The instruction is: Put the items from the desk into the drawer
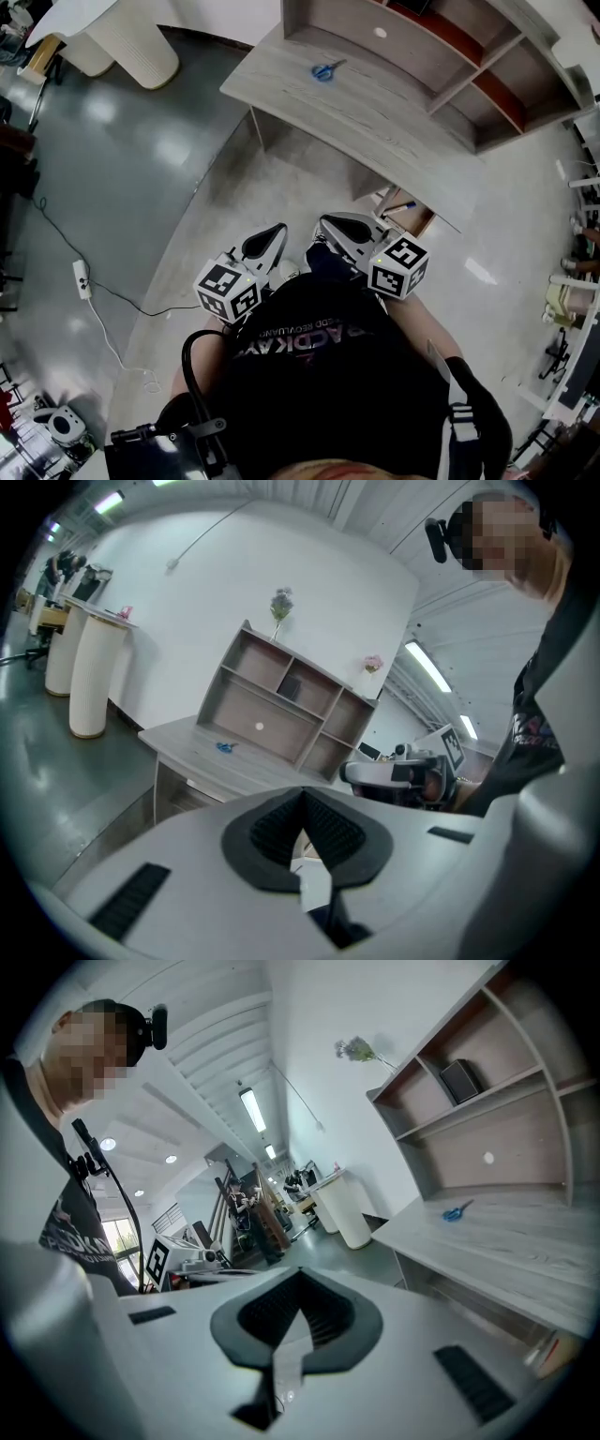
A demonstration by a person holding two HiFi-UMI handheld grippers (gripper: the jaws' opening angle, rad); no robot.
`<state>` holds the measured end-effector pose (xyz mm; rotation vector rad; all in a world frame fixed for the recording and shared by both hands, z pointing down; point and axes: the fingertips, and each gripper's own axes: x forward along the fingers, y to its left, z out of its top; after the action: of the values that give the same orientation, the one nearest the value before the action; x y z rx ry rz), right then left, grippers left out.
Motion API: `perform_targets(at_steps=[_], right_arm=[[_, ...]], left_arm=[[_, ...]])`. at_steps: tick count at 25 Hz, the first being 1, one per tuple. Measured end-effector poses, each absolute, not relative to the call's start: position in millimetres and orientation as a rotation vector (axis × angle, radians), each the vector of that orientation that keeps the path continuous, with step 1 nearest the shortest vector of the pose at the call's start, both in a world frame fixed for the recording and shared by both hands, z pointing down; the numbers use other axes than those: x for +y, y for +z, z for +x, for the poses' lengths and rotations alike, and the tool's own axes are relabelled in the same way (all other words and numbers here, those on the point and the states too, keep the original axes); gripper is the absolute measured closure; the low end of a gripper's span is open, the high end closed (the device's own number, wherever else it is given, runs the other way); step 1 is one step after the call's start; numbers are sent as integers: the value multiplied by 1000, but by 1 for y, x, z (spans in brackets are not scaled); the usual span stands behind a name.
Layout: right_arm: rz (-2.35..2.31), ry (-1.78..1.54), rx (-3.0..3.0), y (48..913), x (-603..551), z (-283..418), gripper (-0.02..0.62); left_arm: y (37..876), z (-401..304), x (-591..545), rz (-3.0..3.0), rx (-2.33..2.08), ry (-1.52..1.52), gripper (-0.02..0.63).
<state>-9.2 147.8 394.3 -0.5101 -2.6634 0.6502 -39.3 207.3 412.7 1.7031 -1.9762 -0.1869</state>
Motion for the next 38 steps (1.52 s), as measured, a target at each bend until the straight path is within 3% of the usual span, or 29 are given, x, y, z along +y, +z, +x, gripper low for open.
perform_targets(at_steps=[20, 38], right_arm=[[-547, 728, -2694, 382, 53, -70, 578], [-321, 798, -2778, 375, -11, -79, 578]], left_arm=[[399, -100, 110, 1679, -1996, -83, 595], [402, -153, 30, 1772, -1910, 84, 595]])
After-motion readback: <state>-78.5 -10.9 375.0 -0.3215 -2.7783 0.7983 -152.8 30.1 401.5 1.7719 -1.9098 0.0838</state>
